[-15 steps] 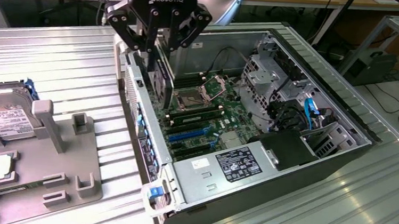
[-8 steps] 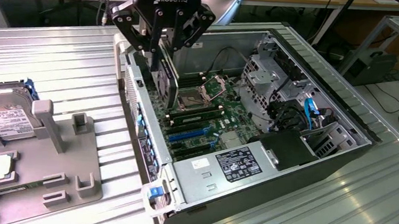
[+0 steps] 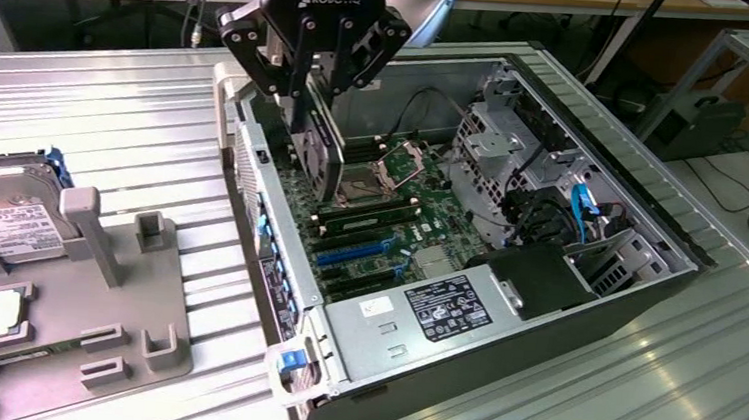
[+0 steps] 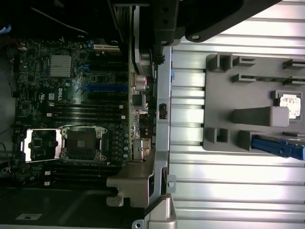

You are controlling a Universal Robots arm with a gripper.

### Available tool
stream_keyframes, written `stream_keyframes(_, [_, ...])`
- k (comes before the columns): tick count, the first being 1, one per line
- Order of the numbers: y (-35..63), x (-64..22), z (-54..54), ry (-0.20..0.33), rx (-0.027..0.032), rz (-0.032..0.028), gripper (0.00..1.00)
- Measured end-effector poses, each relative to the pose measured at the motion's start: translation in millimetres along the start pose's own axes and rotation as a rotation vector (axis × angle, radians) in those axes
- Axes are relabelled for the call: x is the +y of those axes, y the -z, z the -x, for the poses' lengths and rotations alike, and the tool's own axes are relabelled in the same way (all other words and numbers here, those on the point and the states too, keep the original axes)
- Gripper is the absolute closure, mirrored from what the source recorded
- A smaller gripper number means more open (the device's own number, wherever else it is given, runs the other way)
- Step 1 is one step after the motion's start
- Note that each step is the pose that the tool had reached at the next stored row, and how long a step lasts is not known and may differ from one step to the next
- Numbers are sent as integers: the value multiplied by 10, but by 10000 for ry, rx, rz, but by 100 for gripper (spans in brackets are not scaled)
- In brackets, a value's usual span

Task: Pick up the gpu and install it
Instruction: 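Pick up the gpu and move the gpu toward the slot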

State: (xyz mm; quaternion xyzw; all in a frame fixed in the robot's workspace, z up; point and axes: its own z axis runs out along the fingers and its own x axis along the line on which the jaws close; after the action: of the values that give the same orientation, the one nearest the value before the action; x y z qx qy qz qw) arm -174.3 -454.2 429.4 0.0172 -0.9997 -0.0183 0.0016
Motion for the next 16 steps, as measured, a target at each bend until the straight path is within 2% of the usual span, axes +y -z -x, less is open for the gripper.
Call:
stream_keyframes(8, [0, -2, 73, 114, 4, 0, 72])
stream_keyframes(10, [0, -7, 209, 351, 13, -1, 72])
stream_keyframes(16, [-8, -18, 517, 729, 26, 0, 72])
